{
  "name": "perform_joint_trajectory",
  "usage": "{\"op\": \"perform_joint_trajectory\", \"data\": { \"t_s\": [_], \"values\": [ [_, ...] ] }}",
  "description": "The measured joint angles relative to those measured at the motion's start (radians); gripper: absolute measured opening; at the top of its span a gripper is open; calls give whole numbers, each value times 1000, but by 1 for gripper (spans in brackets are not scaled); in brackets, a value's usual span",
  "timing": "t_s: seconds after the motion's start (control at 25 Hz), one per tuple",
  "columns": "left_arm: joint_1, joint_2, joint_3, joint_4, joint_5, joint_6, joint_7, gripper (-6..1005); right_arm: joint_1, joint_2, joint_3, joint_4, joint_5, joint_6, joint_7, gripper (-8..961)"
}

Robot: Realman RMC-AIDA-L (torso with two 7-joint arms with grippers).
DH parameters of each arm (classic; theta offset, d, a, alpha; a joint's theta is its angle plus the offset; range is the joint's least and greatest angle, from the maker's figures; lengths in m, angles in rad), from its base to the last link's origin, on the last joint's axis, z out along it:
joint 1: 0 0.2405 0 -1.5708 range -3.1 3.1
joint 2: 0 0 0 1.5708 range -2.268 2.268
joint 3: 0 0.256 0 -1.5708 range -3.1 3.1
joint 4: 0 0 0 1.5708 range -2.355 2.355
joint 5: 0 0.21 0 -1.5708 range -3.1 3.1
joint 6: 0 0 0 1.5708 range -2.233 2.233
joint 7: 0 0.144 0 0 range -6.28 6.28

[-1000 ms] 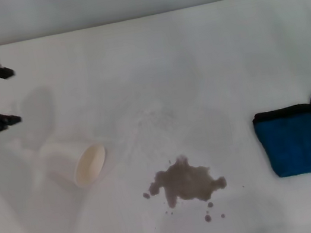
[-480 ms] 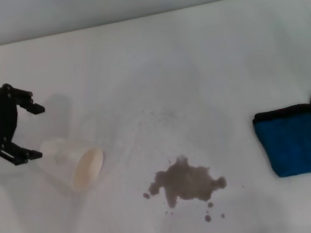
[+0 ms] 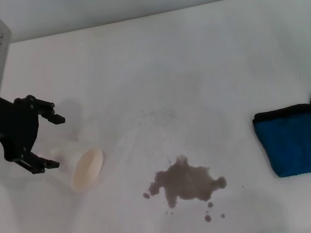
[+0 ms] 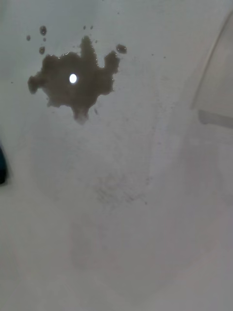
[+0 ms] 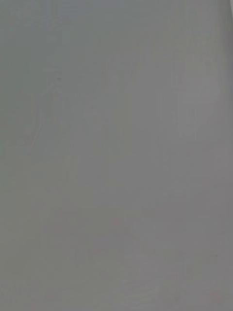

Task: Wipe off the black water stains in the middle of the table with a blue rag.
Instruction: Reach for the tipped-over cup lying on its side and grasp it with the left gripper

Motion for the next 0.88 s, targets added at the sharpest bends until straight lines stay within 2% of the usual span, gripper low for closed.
{"op": "perform_joint_trajectory", "data": {
  "t_s": [0.28, 0.72, 0.88],
  "values": [
    [12, 1, 0, 102, 43, -78, -4, 885, -7, -1, 0, -1, 1, 18, 0, 858],
    [42, 0, -1, 170, 47, -149, -8, 883, -17, -2, 0, -7, 2, 32, 2, 857],
    [53, -1, -2, 184, 34, -172, -16, 759, -20, -4, 0, -10, 2, 33, 2, 857]
  ]
}}
